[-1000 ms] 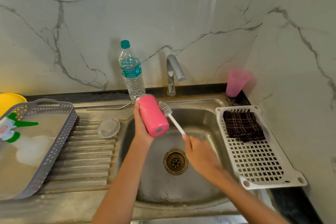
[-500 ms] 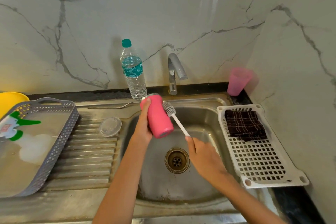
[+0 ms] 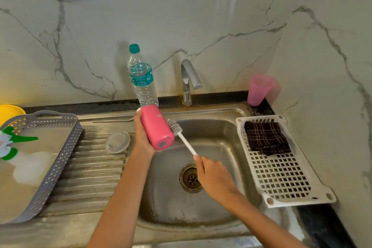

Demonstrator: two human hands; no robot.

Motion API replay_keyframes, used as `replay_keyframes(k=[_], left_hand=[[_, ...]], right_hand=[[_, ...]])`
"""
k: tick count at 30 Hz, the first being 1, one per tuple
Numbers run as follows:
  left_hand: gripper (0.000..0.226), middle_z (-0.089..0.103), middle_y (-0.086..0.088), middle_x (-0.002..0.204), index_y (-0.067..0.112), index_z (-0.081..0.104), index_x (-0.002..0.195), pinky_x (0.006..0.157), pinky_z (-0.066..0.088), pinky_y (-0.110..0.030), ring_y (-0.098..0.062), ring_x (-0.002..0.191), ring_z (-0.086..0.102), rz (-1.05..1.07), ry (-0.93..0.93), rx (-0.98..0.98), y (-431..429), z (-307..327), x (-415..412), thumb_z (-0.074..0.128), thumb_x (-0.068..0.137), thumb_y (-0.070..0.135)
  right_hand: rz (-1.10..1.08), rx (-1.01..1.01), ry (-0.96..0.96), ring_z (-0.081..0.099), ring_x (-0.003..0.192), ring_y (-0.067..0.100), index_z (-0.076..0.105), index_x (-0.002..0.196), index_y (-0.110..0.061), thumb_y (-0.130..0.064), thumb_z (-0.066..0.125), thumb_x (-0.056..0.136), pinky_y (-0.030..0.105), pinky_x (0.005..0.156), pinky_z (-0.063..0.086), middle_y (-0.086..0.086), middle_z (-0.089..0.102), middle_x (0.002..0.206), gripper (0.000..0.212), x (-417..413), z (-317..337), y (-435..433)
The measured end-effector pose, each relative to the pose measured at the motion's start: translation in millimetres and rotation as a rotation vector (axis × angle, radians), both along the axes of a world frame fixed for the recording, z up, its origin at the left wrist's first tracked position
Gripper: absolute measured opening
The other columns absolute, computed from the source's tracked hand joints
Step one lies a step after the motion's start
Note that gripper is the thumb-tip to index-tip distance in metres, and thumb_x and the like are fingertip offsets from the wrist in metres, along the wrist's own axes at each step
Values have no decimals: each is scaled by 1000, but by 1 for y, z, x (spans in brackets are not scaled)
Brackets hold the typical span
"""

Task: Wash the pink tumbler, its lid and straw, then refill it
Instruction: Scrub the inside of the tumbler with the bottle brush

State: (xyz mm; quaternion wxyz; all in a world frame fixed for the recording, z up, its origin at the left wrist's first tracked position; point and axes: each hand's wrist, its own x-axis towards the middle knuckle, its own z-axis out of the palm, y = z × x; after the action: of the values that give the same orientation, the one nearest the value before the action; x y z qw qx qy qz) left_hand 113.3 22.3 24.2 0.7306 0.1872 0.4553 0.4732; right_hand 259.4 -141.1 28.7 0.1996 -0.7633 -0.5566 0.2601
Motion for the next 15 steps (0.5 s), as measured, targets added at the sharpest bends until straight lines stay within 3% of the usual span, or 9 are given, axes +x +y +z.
replay_keyframes(k=[6, 12, 15], left_hand=[[59, 72, -11, 89, 16, 58, 118, 71, 58, -37, -26, 80, 69, -133, -3, -3, -16, -4, 9, 57, 84, 65], [61, 71, -10, 87, 16, 56, 121, 68, 59, -37, -25, 76, 69, -101, 5, 2, -5, 0, 8, 55, 85, 64], [53, 72, -9, 82, 16, 60, 113, 72, 56, -38, -25, 75, 69, -189, 61, 7, -6, -1, 5, 53, 89, 62]], right_hand=[[-76, -37, 103, 59, 94, 33, 58, 94, -14, -46, 21, 102, 37, 78, 43, 12, 65, 97, 50, -2, 6, 31], [-76, -12, 112, 62, 79, 29, 53, 81, -19, -49, 23, 101, 41, 72, 51, 8, 64, 80, 46, -2, -7, 4], [-86, -3, 123, 62, 71, 26, 53, 82, -23, -49, 24, 101, 40, 67, 52, 3, 61, 70, 44, -1, -12, -13]])
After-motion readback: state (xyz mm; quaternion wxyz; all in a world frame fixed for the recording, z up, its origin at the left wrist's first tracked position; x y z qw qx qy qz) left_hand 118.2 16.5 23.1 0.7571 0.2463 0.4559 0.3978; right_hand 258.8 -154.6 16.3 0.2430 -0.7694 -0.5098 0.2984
